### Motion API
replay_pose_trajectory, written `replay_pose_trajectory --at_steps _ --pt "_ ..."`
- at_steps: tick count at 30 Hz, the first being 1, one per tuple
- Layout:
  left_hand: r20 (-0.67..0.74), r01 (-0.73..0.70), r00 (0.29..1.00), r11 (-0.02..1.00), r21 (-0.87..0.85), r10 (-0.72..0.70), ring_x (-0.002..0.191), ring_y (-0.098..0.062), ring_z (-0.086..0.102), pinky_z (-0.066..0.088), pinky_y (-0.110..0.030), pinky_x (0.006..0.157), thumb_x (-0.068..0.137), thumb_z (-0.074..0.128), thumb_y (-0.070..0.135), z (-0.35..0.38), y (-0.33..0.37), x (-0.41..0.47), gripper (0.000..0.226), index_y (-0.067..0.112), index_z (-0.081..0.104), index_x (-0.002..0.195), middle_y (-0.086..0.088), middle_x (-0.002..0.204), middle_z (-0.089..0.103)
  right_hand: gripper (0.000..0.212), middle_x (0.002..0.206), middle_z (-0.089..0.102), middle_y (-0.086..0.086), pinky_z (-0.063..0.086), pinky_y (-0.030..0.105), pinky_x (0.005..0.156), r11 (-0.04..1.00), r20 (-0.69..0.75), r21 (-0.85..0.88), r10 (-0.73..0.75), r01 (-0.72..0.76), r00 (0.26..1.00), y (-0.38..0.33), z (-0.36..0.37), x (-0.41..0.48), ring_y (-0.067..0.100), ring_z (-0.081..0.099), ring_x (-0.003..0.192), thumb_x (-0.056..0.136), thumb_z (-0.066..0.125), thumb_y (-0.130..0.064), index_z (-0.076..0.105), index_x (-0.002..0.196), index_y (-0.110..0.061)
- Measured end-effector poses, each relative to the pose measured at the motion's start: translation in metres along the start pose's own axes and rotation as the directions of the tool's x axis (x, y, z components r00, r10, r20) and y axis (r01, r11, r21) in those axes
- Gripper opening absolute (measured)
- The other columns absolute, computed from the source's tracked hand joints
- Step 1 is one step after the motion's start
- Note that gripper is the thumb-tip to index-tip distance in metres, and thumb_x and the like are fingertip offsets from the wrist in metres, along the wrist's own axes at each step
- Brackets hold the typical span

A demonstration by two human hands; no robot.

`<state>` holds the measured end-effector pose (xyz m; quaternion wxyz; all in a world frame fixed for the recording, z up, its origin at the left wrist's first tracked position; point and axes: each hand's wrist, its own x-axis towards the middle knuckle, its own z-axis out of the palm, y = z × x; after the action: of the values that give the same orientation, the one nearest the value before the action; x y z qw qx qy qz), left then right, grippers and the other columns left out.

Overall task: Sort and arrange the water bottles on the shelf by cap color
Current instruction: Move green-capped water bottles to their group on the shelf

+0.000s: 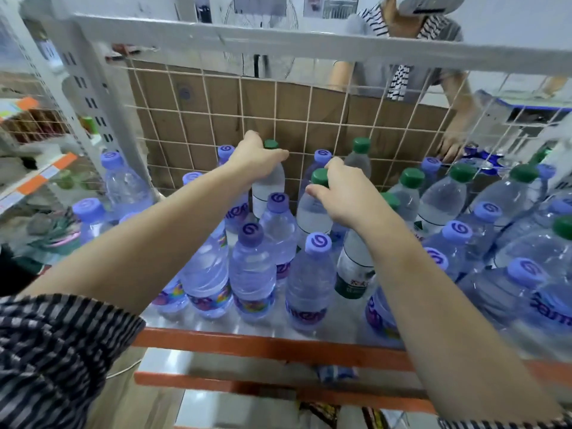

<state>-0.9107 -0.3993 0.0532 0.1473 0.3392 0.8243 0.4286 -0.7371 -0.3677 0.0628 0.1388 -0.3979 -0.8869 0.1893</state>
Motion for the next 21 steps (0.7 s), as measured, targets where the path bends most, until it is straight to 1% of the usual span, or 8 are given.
replay_pose_trajectory --at_steps 5,7,9,12,14,16,19,21 --pt "0.024 0.026 0.999 0.999 0.026 -0.027 0.104 -0.022 0.060 0.045 -0.030 0.076 0.088 0.065 0.051 0.007 -0.005 0.007 0.060 0.010 0.050 0.130 -0.005 0.117 0.062 0.038 0.097 0.059 0.012 0.033 0.030 0.057 0.999 -0.026 0.039 -0.019 0.020 0.999 0.001 -0.001 0.002 0.024 0.054 0.079 0.097 0.058 -0.034 0.047 0.118 -0.004" --pt "0.012 0.026 1.000 0.999 0.044 -0.027 0.099 -0.022 0.060 0.043 -0.030 0.073 0.089 0.064 0.050 0.009 -0.005 0.009 0.056 0.010 0.053 0.127 -0.005 0.113 0.063 0.039 0.106 0.062 0.016 0.035 0.030 0.063 0.999 -0.060 0.041 -0.031 0.034 0.998 0.002 -0.003 0.003 0.030 0.059 0.089 0.097 0.058 -0.035 0.048 0.116 -0.003" --pt "-0.004 0.005 1.000 0.995 0.100 -0.004 0.102 -0.023 0.060 0.044 -0.031 0.076 0.091 0.063 0.045 0.010 -0.003 0.010 0.050 0.008 0.054 0.124 -0.007 0.114 0.063 0.040 0.111 0.062 0.019 0.034 0.031 0.070 0.998 -0.099 0.036 -0.053 0.056 0.994 0.002 -0.009 0.005 0.035 0.059 0.100 0.096 0.058 -0.036 0.048 0.115 -0.003" --pt "-0.024 -0.048 0.998 0.991 0.128 0.051 0.107 -0.027 0.061 0.046 -0.033 0.082 0.094 0.061 0.037 0.008 -0.003 0.010 0.041 0.005 0.057 0.118 -0.012 0.115 0.064 0.041 0.114 0.063 0.016 0.037 0.031 0.074 0.995 -0.165 0.046 -0.082 0.091 0.983 0.001 -0.018 0.006 0.036 0.059 0.103 0.095 0.059 -0.040 0.050 0.117 -0.006" --pt "-0.064 -0.082 0.994 0.994 0.075 0.087 0.099 -0.025 0.061 0.046 -0.031 0.076 0.094 0.062 0.036 0.006 -0.004 0.008 0.037 0.004 0.059 0.112 -0.010 0.107 0.065 0.040 0.113 0.063 0.009 0.039 0.033 0.076 0.991 -0.224 0.065 -0.096 0.114 0.970 0.003 -0.025 0.009 0.031 0.059 0.101 0.094 0.058 -0.043 0.051 0.117 -0.011" --pt "-0.137 -0.147 0.981 0.988 -0.055 0.139 0.083 -0.015 0.058 0.043 -0.022 0.063 0.094 0.061 0.036 0.000 0.002 0.003 0.028 0.011 0.059 0.106 -0.002 0.096 0.063 0.036 0.105 0.062 0.003 0.039 0.030 0.073 0.973 -0.285 0.164 -0.108 0.160 0.952 0.006 -0.035 0.012 0.022 0.057 0.094 0.093 0.060 -0.043 0.053 0.112 -0.013" --pt "-0.227 -0.328 0.931 0.927 -0.180 0.286 0.072 -0.002 0.053 0.040 -0.016 0.061 0.096 0.058 0.036 -0.017 0.031 -0.011 0.021 0.016 0.058 0.104 0.010 0.085 0.061 0.022 0.086 0.057 -0.011 0.036 0.008 0.060 0.873 -0.398 0.391 -0.126 0.292 0.909 0.006 -0.049 0.014 -0.003 0.055 0.074 0.093 0.063 -0.036 0.053 0.099 -0.017" --pt "-0.262 -0.462 0.873 0.868 -0.181 0.411 0.068 0.005 0.051 0.040 -0.013 0.062 0.098 0.054 0.036 -0.031 0.056 -0.024 0.025 0.013 0.059 0.107 0.011 0.084 0.061 0.018 0.082 0.058 -0.013 0.037 0.003 0.061 0.792 -0.481 0.471 -0.139 0.389 0.866 0.000 -0.060 0.013 -0.012 0.054 0.068 0.094 0.063 -0.031 0.053 0.097 -0.016"
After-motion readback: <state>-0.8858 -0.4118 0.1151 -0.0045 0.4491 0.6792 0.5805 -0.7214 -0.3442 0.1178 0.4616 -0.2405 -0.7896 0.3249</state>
